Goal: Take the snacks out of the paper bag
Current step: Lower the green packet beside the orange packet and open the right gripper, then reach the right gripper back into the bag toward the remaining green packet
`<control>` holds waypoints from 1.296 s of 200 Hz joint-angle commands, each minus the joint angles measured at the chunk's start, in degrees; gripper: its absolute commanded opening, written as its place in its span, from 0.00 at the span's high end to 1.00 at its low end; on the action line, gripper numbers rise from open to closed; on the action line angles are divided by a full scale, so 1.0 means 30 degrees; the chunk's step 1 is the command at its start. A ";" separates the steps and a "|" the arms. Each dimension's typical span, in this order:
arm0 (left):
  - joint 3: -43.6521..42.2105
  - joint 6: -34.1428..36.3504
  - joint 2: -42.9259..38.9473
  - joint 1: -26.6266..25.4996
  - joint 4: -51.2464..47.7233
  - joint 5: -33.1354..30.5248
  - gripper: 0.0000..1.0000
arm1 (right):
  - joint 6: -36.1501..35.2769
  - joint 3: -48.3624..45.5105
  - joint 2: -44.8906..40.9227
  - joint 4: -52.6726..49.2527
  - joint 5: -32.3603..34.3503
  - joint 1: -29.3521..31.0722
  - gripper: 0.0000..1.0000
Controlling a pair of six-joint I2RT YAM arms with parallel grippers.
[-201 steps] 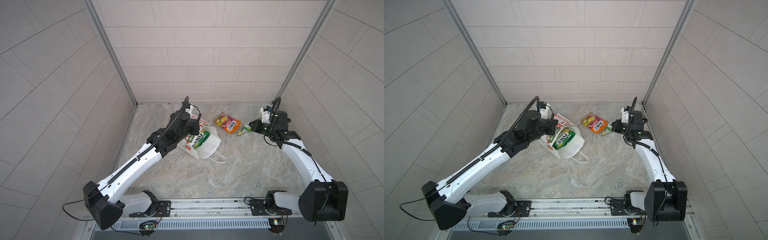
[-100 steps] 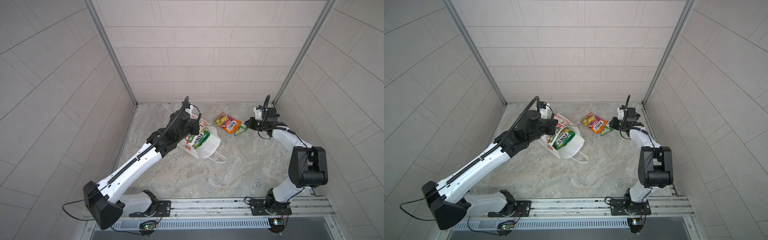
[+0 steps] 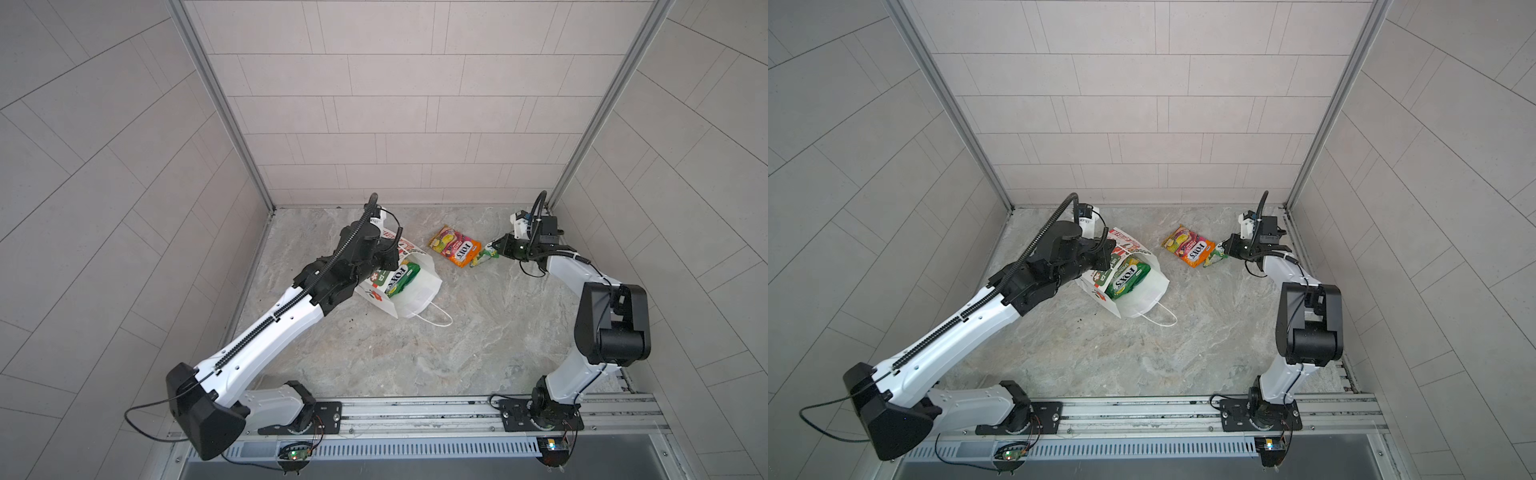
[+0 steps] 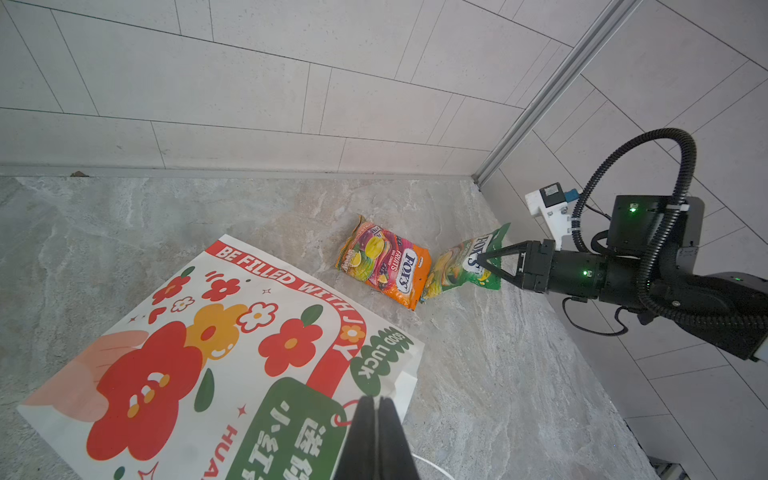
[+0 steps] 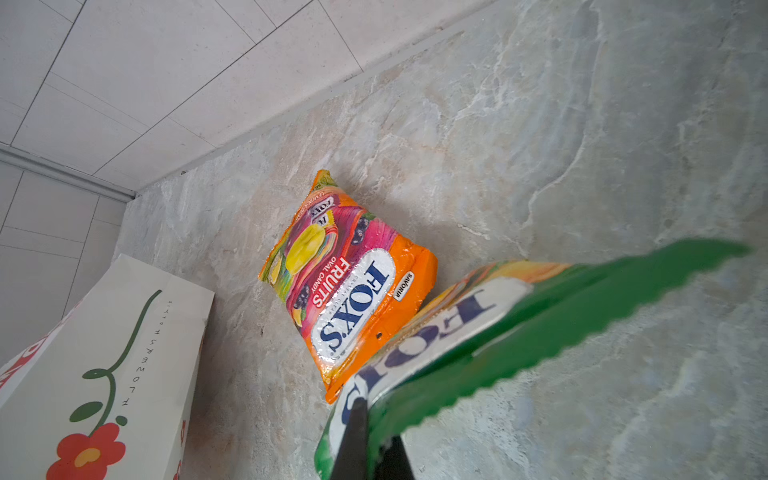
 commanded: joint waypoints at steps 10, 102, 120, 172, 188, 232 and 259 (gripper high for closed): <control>0.0048 -0.0050 -0.0399 -0.0072 -0.0010 -0.0215 1.00 | -0.1217 -0.0597 -0.0425 -0.1601 0.1135 -0.0401 1.00; 0.0052 -0.0108 -0.0355 -0.0059 0.0003 -0.0185 1.00 | -0.2332 0.0195 0.0066 -0.4399 0.3719 -0.0656 1.00; 0.0042 -0.0108 -0.0373 -0.0070 0.0032 -0.0135 1.00 | -0.2349 0.0493 0.0299 -0.5004 0.4047 -0.0656 0.96; 0.0035 -0.0123 -0.0372 -0.0058 0.0030 -0.0093 1.00 | -0.1950 0.0252 -0.0356 -0.5136 0.5663 -0.0656 0.59; 0.0036 -0.0119 -0.0387 -0.0076 0.0032 -0.0062 1.00 | -0.1677 0.0078 -0.0665 -0.5136 0.6298 -0.0656 0.53; 0.0065 -0.0050 -0.0441 -0.0057 0.0023 -0.0001 1.00 | -0.0763 -0.0843 -0.2107 -0.4889 0.7647 -0.0656 0.41; 0.0095 -0.0022 -0.0393 -0.0057 0.0032 0.0053 1.00 | -0.0018 -0.1924 -0.3595 -0.4015 0.6526 -0.0656 0.39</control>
